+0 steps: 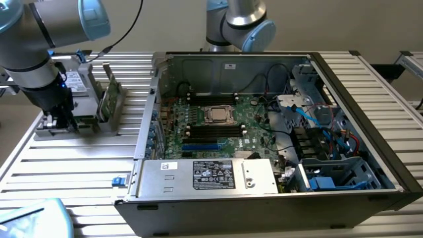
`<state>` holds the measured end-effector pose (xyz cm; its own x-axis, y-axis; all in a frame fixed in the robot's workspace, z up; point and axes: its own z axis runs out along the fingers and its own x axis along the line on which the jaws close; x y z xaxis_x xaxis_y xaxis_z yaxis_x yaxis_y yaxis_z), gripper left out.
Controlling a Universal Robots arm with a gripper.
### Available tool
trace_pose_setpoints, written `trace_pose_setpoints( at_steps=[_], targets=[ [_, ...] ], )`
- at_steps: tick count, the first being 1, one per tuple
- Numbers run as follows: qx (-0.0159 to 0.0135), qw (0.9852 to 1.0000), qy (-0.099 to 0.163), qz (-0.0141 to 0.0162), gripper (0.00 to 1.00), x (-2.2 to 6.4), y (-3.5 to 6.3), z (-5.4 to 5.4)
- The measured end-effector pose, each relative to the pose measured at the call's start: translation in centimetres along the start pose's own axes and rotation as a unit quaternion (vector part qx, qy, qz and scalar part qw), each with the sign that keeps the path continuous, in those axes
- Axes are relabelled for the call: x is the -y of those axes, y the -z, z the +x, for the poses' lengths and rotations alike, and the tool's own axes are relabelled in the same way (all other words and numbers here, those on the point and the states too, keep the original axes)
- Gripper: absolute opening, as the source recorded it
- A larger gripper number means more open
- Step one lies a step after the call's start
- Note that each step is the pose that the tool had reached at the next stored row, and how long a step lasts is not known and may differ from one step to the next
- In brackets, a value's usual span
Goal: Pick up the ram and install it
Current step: 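Pick up the ram and move it above insertion slot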
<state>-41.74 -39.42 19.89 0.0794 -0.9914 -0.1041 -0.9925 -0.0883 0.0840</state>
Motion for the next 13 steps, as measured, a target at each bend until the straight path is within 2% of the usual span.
trace_pose_setpoints(
  at_steps=[13],
  targets=[
    [0.0015, 1.0, 0.0, 0.0001, 0.13, -0.04, 0.46, -0.05]
  ],
)
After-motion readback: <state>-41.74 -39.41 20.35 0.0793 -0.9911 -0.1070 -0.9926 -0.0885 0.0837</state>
